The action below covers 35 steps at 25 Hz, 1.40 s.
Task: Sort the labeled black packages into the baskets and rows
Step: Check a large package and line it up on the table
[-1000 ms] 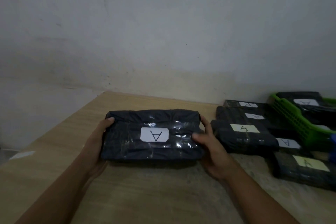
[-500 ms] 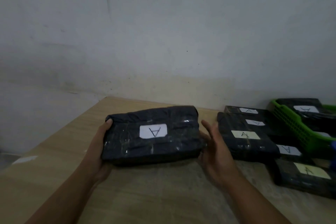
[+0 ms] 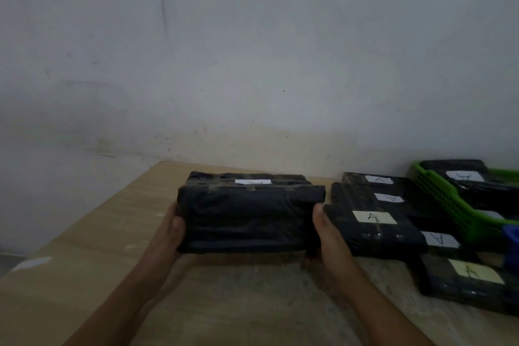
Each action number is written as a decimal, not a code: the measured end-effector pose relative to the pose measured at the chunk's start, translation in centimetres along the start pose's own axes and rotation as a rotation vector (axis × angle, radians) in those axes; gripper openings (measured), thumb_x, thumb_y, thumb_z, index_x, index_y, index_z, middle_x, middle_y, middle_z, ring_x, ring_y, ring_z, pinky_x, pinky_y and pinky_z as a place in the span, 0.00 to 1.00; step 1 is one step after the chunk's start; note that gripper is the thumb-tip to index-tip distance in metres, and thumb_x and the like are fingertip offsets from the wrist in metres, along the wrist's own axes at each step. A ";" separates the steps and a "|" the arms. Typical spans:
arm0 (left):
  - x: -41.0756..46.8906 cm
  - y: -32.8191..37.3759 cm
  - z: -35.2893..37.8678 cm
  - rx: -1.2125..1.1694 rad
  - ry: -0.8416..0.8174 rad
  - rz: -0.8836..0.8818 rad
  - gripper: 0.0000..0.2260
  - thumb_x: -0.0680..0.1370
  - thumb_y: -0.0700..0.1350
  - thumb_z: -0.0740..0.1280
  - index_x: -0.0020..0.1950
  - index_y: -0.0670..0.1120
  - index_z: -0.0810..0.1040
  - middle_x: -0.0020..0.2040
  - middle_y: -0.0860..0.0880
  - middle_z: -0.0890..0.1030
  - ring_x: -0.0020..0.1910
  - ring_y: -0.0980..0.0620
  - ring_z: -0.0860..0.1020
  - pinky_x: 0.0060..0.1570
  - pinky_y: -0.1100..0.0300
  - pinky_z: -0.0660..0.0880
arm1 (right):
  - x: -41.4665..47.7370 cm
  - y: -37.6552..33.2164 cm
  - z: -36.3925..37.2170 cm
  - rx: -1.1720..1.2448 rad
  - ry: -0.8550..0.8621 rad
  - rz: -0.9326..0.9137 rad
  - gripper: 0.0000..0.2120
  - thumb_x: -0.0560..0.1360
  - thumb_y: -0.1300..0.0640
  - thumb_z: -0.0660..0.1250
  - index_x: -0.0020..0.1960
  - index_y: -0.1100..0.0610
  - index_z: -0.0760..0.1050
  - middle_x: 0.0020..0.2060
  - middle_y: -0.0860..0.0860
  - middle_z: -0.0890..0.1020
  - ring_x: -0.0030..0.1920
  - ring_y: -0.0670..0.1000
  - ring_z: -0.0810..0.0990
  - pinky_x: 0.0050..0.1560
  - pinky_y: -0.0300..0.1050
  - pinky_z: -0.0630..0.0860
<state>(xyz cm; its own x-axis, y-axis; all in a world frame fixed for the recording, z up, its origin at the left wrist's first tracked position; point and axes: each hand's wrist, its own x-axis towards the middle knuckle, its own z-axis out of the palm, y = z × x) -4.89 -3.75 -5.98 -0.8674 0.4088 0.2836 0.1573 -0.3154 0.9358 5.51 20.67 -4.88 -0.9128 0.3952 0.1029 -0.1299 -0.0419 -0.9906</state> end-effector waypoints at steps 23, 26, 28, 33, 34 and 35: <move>0.3 -0.9 -0.7 0.095 0.121 -0.022 0.36 0.58 0.73 0.71 0.58 0.54 0.77 0.56 0.48 0.82 0.57 0.44 0.80 0.55 0.49 0.78 | -0.1 0.3 -0.1 -0.154 -0.003 -0.188 0.16 0.79 0.55 0.63 0.67 0.50 0.72 0.56 0.43 0.80 0.49 0.30 0.79 0.44 0.25 0.74; 0.7 -1.1 -0.3 -0.143 0.072 -0.035 0.39 0.61 0.69 0.73 0.66 0.51 0.74 0.62 0.45 0.79 0.53 0.48 0.82 0.43 0.54 0.81 | 0.3 0.4 -0.1 -0.013 0.068 -0.211 0.19 0.77 0.60 0.66 0.67 0.53 0.70 0.61 0.47 0.79 0.51 0.36 0.82 0.45 0.31 0.78; 0.3 -1.0 0.2 -0.131 0.055 0.005 0.26 0.69 0.58 0.72 0.65 0.50 0.75 0.62 0.44 0.80 0.52 0.49 0.83 0.40 0.55 0.81 | 0.0 0.5 0.0 -0.009 0.030 -0.238 0.27 0.73 0.61 0.71 0.67 0.46 0.66 0.62 0.40 0.75 0.53 0.34 0.81 0.47 0.33 0.79; -1.4 -1.2 2.5 0.017 -0.057 0.069 0.22 0.71 0.44 0.73 0.63 0.52 0.71 0.55 0.57 0.83 0.51 0.56 0.83 0.40 0.62 0.80 | -0.6 1.9 1.2 -0.283 -0.001 -0.247 0.43 0.66 0.35 0.74 0.73 0.28 0.52 0.78 0.40 0.51 0.78 0.46 0.55 0.73 0.51 0.65; -1.5 -1.3 2.8 0.073 -0.062 0.108 0.20 0.74 0.36 0.67 0.62 0.51 0.70 0.52 0.61 0.83 0.48 0.60 0.82 0.38 0.66 0.79 | -0.8 1.8 1.6 -0.384 -0.010 -0.259 0.40 0.69 0.32 0.68 0.73 0.28 0.49 0.78 0.39 0.46 0.79 0.45 0.48 0.76 0.51 0.58; -1.7 -1.3 3.2 0.121 -0.062 0.139 0.20 0.74 0.32 0.64 0.62 0.49 0.68 0.51 0.62 0.83 0.48 0.61 0.82 0.39 0.67 0.79 | -0.9 1.6 1.9 -0.386 -0.043 -0.268 0.37 0.72 0.35 0.65 0.74 0.31 0.49 0.78 0.39 0.46 0.78 0.43 0.47 0.77 0.49 0.56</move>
<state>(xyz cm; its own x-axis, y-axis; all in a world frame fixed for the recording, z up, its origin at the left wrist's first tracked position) -2.10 -1.24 -7.04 -0.8032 0.4213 0.4211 0.3326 -0.2692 0.9038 5.38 18.50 -6.43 -0.8831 0.3066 0.3551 -0.2173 0.4034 -0.8888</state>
